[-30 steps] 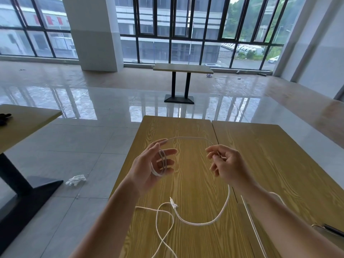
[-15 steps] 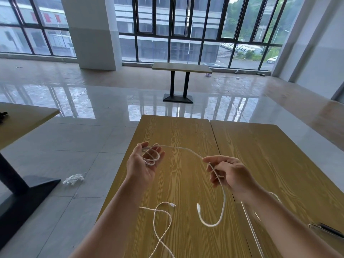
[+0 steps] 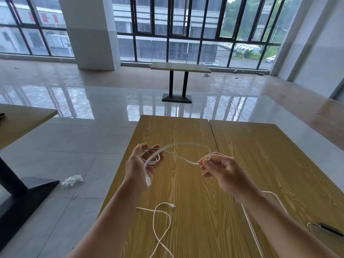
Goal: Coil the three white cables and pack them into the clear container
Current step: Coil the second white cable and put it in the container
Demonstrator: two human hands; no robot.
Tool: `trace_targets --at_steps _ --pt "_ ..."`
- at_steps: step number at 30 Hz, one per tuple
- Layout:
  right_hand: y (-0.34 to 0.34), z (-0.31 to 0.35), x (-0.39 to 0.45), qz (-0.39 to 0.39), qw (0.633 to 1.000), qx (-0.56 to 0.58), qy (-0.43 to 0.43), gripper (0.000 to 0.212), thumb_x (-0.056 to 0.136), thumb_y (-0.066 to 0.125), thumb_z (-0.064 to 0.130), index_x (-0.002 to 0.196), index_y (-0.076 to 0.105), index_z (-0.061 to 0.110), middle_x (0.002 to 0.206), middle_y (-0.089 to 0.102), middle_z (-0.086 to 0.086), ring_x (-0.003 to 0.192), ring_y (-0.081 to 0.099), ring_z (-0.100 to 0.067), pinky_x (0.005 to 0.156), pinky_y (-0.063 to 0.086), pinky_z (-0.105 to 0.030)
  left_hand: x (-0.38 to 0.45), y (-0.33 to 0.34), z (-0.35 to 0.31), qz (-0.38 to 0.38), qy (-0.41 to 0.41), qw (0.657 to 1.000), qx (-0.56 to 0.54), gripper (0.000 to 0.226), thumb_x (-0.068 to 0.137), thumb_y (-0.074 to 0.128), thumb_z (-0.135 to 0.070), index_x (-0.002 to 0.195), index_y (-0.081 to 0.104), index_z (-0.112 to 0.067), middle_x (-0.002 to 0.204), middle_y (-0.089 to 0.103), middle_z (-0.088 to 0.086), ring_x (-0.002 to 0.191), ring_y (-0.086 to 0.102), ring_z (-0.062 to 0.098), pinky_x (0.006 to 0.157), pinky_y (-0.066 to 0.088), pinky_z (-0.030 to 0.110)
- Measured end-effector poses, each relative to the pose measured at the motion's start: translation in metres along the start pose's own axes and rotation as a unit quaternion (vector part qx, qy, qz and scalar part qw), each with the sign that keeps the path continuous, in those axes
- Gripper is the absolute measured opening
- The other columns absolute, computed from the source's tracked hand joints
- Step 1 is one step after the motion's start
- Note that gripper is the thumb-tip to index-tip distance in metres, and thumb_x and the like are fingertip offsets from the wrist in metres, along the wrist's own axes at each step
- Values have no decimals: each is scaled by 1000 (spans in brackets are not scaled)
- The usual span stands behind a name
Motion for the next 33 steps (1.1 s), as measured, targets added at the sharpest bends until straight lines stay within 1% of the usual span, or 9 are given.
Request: trace_targets --at_steps 8,13,17,19,20,23,28,31,33 --pt "12 11 1 -9 994 105 14 36 100 52 2 79 75 19 80 74 -8 78 74 -27 69 62 -35 -4 10 4 -2 30 996 86 26 105 40 -34 105 56 -13 104 72 24 92 73 40 68 60 51" --pt "20 16 1 -29 993 110 19 13 98 59 5 106 65 13 78 76 -8 70 75 -24 61 60 -28 -9 14 8 -5 44 988 145 25 105 40 -35 103 62 -22 109 58 18 94 67 33 61 59 43" --pt "10 14 3 -123 990 58 39 69 90 72 11 148 36 23 74 77 -5 63 74 -17 56 58 -22 -11 14 9 -14 61 975 215 24 103 43 -40 103 61 -23 101 58 11 82 62 22 54 56 29" --pt "8 12 3 -140 988 54 45 86 88 75 12 151 23 38 73 77 -3 61 74 -16 56 58 -23 -12 15 12 -7 56 970 236 25 102 43 -41 103 61 -23 99 58 10 79 60 21 54 56 27" --pt "7 13 3 -141 988 46 41 79 88 75 11 146 30 41 72 77 -2 60 73 -16 56 58 -24 -13 16 13 2 50 969 242 25 102 43 -40 102 61 -23 99 58 10 78 59 20 54 55 27" --pt "7 17 7 -111 993 20 24 22 93 68 8 112 69 20 77 77 1 69 74 -14 60 59 -23 -16 20 16 36 22 968 249 23 103 44 -39 104 60 -22 94 59 8 72 57 18 53 53 27" --pt "26 25 8 79 986 -149 -8 16 94 65 22 105 73 31 97 77 14 92 72 -1 77 60 -21 -24 20 18 72 -24 954 289 27 100 47 -43 101 62 -21 98 63 9 72 58 18 50 50 27" --pt "27 40 10 100 963 -238 -72 5 90 71 30 94 73 33 85 73 23 73 69 4 64 58 -16 -29 21 21 102 -57 940 319 33 100 44 -46 99 65 -20 98 67 10 73 59 18 52 48 26" --pt "26 51 14 89 946 -288 -122 2 88 72 35 88 72 33 74 67 17 58 60 -1 51 51 -19 -35 25 26 135 -84 931 328 37 99 44 -48 101 64 -17 96 67 12 72 59 19 52 46 26"
Point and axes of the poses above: each hand's wrist, its own x-axis towards the middle knuckle, its own y-axis out of the palm, z = x × y, the point moved 8 cm from there along x, towards the middle knuckle
